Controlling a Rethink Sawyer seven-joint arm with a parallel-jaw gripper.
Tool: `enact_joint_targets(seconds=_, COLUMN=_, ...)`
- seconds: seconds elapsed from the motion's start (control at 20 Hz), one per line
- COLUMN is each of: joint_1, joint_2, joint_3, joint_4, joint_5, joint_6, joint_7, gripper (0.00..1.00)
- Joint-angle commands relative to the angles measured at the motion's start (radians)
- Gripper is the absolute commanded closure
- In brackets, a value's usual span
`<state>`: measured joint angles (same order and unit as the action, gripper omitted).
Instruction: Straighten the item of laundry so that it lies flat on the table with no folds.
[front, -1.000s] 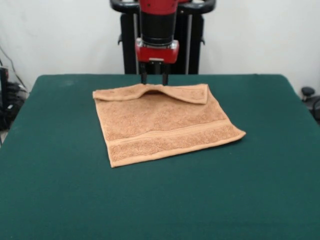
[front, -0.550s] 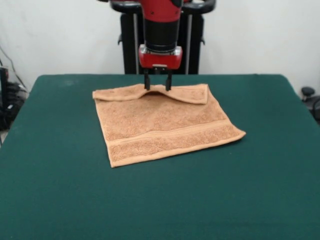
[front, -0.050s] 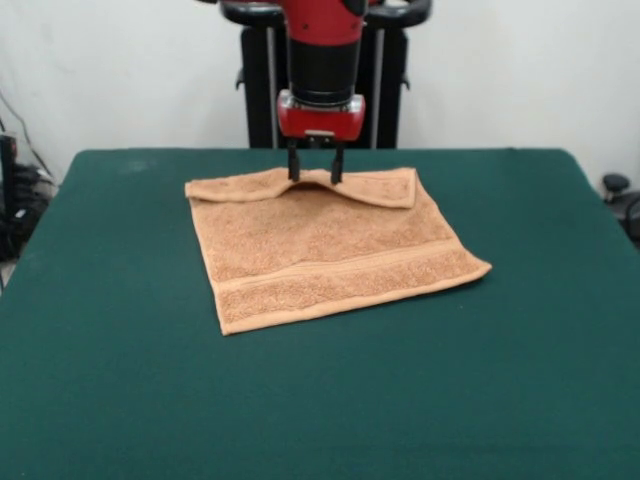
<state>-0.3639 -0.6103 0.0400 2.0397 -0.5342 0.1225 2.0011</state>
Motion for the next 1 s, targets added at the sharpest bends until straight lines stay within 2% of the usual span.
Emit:
enact_joint_targets(seconds=0.05, joint_1=0.037, joint_2=0.016, joint_3=0.019, joint_4=-0.063, joint_5=0.056, joint_6=-0.059, joint_7=0.148, gripper=0.0)
enact_joint_targets(seconds=0.45, joint_1=0.024, joint_2=-0.004, joint_3=0.041, joint_4=-0.079, joint_5=0.053, joint_6=-0.017, joint_7=0.117, gripper=0.0)
enact_joint_targets(seconds=1.0, joint_1=0.025, joint_2=0.021, joint_3=0.056, joint_4=-0.14, joint_5=0.054, joint_6=0.015, joint_7=0.096, gripper=0.0)
